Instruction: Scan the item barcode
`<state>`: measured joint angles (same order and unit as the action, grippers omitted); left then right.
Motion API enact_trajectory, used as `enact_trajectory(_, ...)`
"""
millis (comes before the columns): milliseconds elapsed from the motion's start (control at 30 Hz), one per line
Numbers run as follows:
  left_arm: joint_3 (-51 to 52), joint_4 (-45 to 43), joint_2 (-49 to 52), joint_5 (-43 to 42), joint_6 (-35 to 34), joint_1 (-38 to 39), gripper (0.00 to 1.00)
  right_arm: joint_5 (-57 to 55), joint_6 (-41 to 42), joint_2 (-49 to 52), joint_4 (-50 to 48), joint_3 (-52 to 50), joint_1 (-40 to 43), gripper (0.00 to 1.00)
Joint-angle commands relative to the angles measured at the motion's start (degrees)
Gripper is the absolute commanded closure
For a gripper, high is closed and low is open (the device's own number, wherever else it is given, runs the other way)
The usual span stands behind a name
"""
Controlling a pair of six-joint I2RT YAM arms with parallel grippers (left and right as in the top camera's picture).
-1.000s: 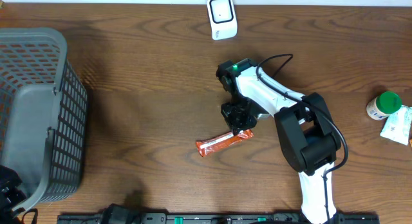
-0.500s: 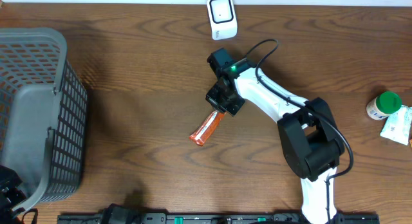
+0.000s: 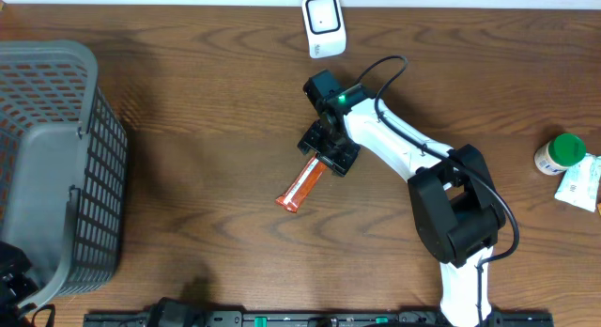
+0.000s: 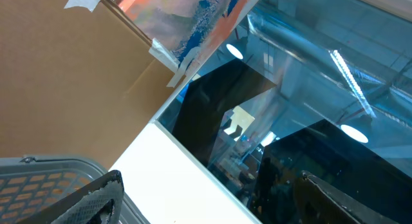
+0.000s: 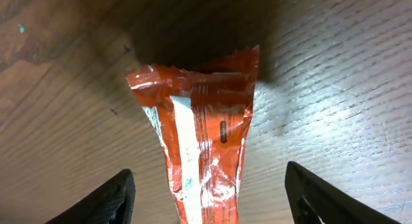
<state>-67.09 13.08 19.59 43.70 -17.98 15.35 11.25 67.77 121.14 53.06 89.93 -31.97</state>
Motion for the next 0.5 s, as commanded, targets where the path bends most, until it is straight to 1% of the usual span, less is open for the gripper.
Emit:
enact_trajectory(0, -0.13, -0.11, -0.39, 0.50, 0.94, -0.35, 0.15, -1.75, 1.44, -1.38, -0.61, 0.04, 0.07, 0.29)
enact_trajectory(200, -0.13, -0.13, -0.39, 0.50, 0.94, -0.35, 0.15, -1.90, 2.95, 0.20, -1.77, 0.04, -0.07, 0.30)
enact_trajectory(467, -0.13, -0.13, -0.39, 0.52, 0.94, -0.35, 0.15, -0.26, 5.03, 6.10, -1.95, 0.07, -1.57, 0.30)
